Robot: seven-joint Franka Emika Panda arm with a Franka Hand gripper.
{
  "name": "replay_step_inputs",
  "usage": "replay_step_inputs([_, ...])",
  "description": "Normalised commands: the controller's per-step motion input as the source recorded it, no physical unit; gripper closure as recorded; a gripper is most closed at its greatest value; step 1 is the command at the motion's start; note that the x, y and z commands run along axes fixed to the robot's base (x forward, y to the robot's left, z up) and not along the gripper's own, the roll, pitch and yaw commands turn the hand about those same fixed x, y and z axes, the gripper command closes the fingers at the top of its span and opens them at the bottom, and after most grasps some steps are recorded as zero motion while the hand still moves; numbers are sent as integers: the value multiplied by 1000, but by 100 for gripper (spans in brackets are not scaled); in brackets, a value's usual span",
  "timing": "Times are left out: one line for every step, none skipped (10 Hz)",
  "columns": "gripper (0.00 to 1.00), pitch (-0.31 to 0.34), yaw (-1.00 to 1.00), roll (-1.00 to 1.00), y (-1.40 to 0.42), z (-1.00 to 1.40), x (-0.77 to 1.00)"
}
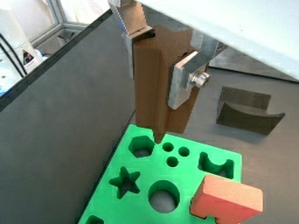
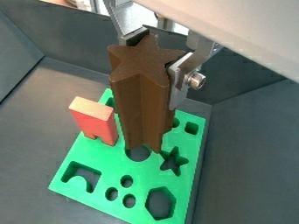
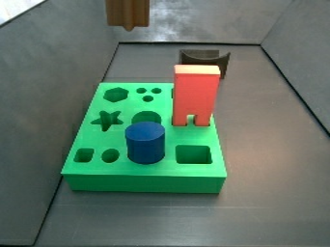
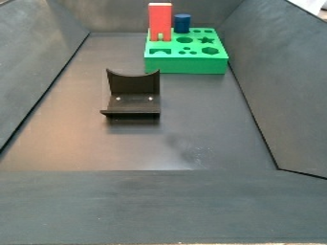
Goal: Pick up the star object. Move up. Place the star object on the fixture. Regrasp the star object. Move to above the board. Insert the star object.
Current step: Insert the star object.
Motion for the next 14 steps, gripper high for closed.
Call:
replay_step_inputs([100, -107, -371, -296, 0, -517, -246])
replay_step_inputs([100, -11, -349, -337, 69, -166, -97])
replay_step_inputs([100, -86, -329, -500, 129, 0, -14])
replay_step_inputs([100, -106, -300, -500, 117, 0, 0])
replay_step_inputs([100, -91, -249, -487, 169, -46, -51])
replay_step_inputs([100, -1, -94, -150, 6, 0, 0])
replay_step_inputs([100, -103, -191, -133, 0, -303, -331])
replay_step_inputs([100, -126, -214, -66, 0, -354, -363])
replay_step_inputs([100, -20, -51, 37, -20, -23, -206])
replay_step_inputs([100, -74, -20, 6, -17, 0, -206])
replay_step_inputs([100, -180, -77, 0, -114, -191, -326])
replay_step_inputs([100, -233, -111, 0, -203, -294, -317])
replay_step_inputs([100, -264, -251, -106, -191, -83, -254])
replay_step_inputs([100, -350, -151, -230, -66, 0, -129])
